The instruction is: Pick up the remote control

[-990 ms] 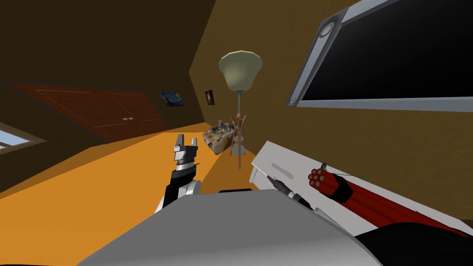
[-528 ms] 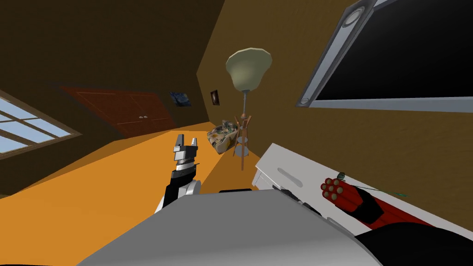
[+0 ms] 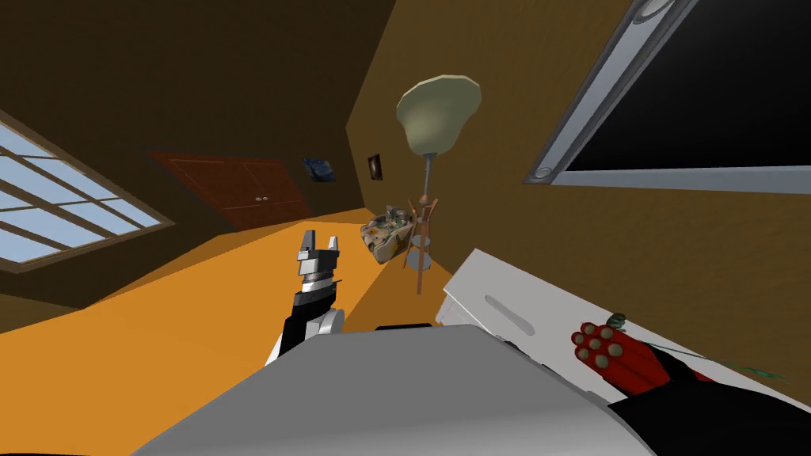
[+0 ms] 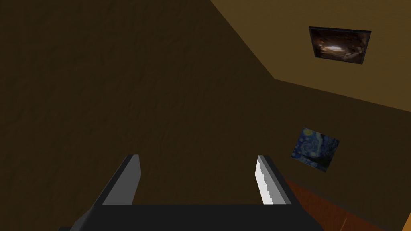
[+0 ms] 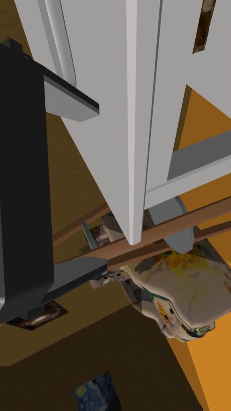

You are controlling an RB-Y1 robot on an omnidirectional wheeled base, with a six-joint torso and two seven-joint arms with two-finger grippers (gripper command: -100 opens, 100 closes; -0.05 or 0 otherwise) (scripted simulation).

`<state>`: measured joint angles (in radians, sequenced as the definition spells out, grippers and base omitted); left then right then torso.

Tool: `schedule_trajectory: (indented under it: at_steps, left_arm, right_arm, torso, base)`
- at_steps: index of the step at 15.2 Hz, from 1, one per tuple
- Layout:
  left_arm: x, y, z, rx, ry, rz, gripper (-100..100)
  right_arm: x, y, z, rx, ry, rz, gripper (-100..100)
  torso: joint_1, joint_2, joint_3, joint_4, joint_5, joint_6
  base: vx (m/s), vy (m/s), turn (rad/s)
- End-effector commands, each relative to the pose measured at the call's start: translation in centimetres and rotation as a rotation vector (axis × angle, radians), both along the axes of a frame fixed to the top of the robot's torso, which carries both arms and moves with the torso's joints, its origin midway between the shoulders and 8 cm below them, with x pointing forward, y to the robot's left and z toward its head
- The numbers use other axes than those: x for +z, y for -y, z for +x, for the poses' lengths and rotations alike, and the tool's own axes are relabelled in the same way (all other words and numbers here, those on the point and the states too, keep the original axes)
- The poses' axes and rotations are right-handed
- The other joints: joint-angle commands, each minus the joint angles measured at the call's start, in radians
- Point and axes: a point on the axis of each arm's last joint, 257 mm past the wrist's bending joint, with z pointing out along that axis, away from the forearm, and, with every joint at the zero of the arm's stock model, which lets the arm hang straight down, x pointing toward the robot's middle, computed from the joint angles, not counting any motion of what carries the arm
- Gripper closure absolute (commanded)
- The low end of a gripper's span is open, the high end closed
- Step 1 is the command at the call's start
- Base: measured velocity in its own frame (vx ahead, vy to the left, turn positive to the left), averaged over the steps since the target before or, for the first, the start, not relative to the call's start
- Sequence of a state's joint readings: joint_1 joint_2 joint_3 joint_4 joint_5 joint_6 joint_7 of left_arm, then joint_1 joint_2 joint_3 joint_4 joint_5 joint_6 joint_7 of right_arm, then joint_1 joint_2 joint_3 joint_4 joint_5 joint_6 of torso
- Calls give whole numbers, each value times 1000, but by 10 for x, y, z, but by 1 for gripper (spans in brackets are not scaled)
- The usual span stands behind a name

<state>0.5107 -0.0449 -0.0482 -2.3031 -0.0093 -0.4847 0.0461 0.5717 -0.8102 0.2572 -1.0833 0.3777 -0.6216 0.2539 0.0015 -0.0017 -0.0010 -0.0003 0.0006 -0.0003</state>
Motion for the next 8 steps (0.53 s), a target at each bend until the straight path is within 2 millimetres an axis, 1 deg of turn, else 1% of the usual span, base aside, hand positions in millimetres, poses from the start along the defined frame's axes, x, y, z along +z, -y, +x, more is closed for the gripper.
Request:
schedule_trajectory:
  at_steps: [1, 2, 3, 4, 5, 6, 7, 8]
  left_arm:
    - [0, 0, 0, 0, 0, 0, 0]
    - [0, 0, 0, 0, 0, 0, 0]
    - [0, 0, 0, 0, 0, 0, 0]
    - [0, 0, 0, 0, 0, 0, 0]
    - [0, 0, 0, 0, 0, 0, 0]
    - [0, 0, 0, 0, 0, 0, 0]
    - [0, 0, 0, 0, 0, 0, 0]
    - [0, 0, 0, 0, 0, 0, 0]
  right_arm:
    - [-7, 11, -13, 3, -32, -26, -100]
    - [-7, 11, -13, 3, -32, -26, -100]
    - [-14, 27, -35, 38, -84, -75, -100]
    - [-17, 32, -41, 29, -97, -83, -100]
    - [-22, 49, -66, 60, -154, -131, -100]
    - [-23, 52, -69, 55, -161, -135, -100]
    - [-26, 64, -88, 94, -206, -173, -100]
    - [-28, 80, -113, 123, -263, -215, -100]
  torso:
    - [0, 0, 0, 0, 0, 0]
    - [0, 0, 0, 0, 0, 0]
    - [0, 1, 0, 0, 0, 1]
    - [0, 0, 0, 0, 0, 0]
    - [0, -1, 0, 0, 0, 0]
    - [0, -2, -1, 0, 0, -1]
    - [1, -2, -1, -1, 0, 0]
    - [1, -3, -2, -1, 0, 0]
  base:
    - [36, 10, 63]
    - [23, 7, -17]
    - [43, 22, 143]
    - [58, 17, 190]
    - [76, 22, 285]
    - [80, 23, 216]
    - [84, 23, 183]
    - [114, 20, 324]
